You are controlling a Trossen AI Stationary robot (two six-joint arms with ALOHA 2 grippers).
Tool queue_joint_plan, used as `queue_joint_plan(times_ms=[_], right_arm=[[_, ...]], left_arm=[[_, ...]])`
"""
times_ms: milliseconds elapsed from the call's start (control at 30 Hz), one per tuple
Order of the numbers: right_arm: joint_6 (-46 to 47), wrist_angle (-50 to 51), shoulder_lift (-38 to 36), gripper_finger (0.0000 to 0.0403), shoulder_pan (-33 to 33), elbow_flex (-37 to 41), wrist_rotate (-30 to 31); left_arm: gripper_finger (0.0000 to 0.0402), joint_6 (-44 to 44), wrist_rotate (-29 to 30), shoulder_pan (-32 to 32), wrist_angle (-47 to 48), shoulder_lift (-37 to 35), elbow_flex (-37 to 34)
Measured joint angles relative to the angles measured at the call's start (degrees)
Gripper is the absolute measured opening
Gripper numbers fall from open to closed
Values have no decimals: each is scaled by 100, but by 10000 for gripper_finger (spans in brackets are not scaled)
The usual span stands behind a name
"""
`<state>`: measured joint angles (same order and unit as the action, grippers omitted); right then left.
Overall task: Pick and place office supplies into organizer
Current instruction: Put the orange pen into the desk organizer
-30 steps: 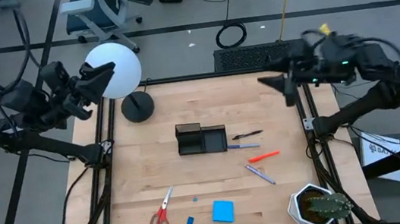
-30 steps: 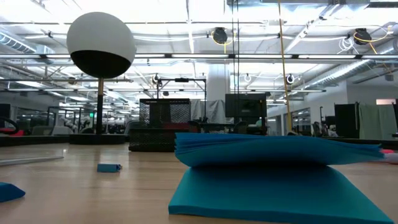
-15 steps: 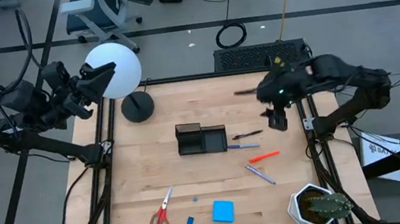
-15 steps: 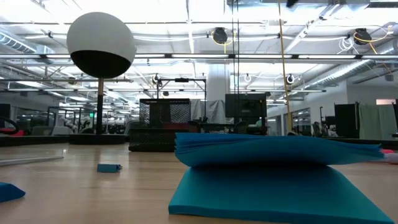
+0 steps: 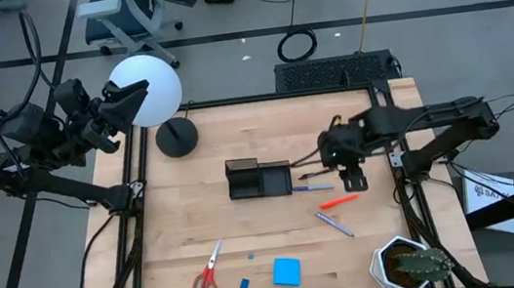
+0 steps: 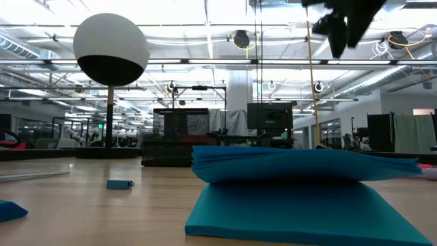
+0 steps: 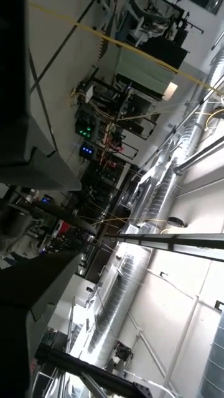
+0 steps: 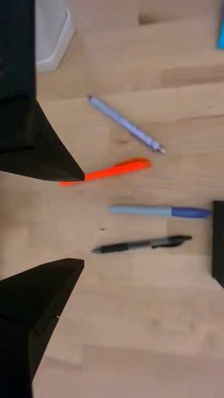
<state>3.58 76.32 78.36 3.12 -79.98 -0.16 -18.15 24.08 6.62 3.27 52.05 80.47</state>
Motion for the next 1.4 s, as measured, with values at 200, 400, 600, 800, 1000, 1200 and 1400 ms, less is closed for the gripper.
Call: queue_joint_plan(times_ms=[200,400,600,800,1000,1200,1400], right_arm=[[-43,-756,-1,208,255,949,-15],[-106,-1138,-3,208,566,1583,-13],[-33,-1612,-3,208,821,1989,-11],[195,-1942,-3,208,932,2082,-7],[365,-2113,-2,208,942,2084,4],[493,-2195,-2,208,940,2084,6],[477,-2195,115,208,954,2084,7]], left_arm=[[173,2,0,0,0,0,0],[173,2,2,0,0,2,0],[173,0,2,0,0,9,0],[173,-37,2,0,0,9,0],[172,-35,73,2,0,9,0],[173,-35,115,0,0,9,-2],[173,-33,116,1,-2,41,-2]])
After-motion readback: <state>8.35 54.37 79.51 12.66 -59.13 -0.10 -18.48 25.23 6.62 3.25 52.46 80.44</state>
